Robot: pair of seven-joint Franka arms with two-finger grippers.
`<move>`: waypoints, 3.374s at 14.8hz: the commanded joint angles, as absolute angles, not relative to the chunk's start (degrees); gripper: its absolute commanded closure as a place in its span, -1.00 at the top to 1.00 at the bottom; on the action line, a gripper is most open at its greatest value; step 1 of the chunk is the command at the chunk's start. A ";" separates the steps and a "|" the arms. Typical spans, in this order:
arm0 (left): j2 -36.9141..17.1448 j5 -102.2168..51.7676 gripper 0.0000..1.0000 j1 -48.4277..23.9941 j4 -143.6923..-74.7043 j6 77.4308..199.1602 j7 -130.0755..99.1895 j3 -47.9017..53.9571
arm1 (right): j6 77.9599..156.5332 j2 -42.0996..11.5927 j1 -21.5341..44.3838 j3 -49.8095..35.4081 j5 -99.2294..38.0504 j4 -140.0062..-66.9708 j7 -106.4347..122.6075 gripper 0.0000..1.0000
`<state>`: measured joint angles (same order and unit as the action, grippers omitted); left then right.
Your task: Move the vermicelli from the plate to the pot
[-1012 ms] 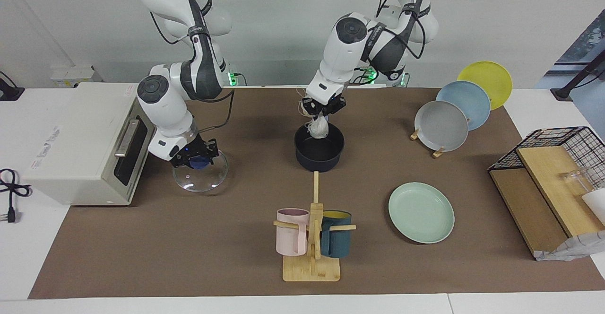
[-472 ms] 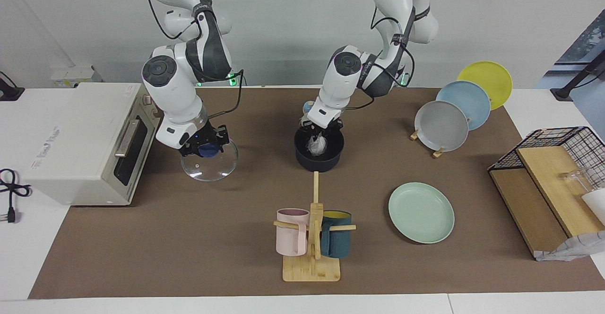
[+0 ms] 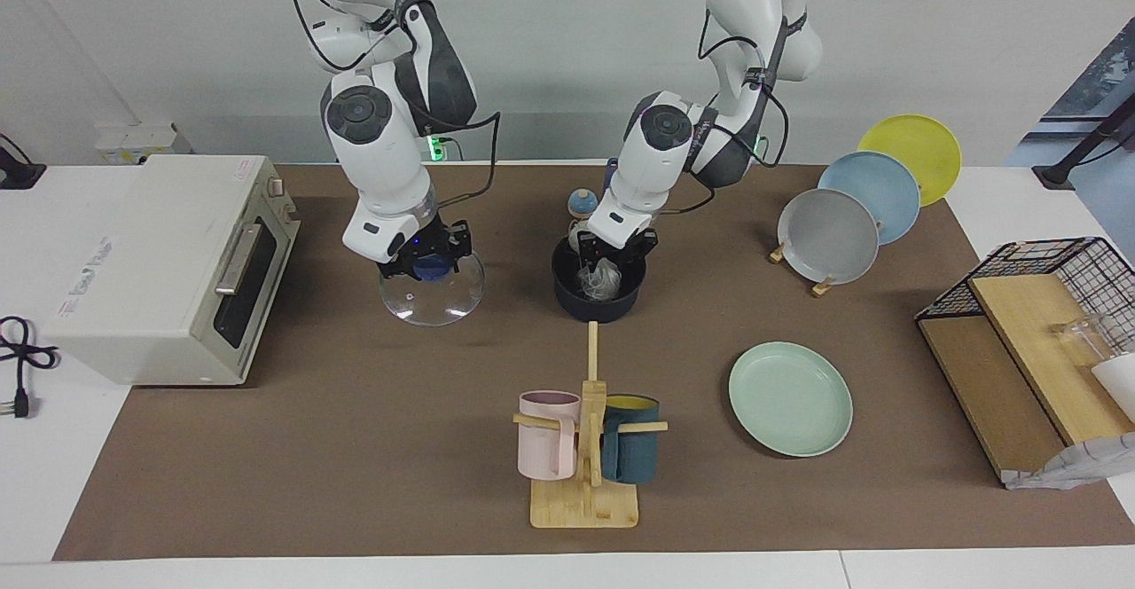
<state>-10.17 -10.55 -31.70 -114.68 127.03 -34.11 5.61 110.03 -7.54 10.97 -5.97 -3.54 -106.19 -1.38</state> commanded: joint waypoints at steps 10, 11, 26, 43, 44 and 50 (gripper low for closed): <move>-3.79 -9.05 1.00 -13.82 -91.06 94.23 -23.30 5.36 | 104.17 -6.68 17.66 -6.67 -5.36 -102.66 -14.40 -1.00; -3.43 -9.05 1.00 -11.97 -90.62 93.00 -21.99 5.27 | 103.37 -5.55 18.80 -8.16 -5.80 -102.66 -17.63 -1.00; 0.18 -3.44 1.00 2.20 -90.79 90.53 -1.76 5.27 | 128.84 -2.64 25.58 -16.61 -1.06 -115.66 -43.24 -1.00; 0.18 -1.41 1.00 1.32 -90.88 90.26 -0.09 4.92 | 140.98 -8.88 23.73 -16.79 -0.44 -115.84 -40.43 -1.00; 0.18 -1.41 1.00 1.23 -90.88 90.00 -0.09 4.92 | 140.98 -8.88 23.73 -16.79 -1.05 -115.84 -40.52 -1.00; 0.62 -0.10 1.00 0.18 -91.32 87.81 -0.09 4.66 | 140.11 -11.68 23.91 -16.79 -5.28 -113.21 -40.26 -1.00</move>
<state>-0.56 -2.41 1.16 -90.83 89.84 -0.58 5.16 140.57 -9.56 23.95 -16.44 -4.62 -115.63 -40.29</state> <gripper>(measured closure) 0.000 0.383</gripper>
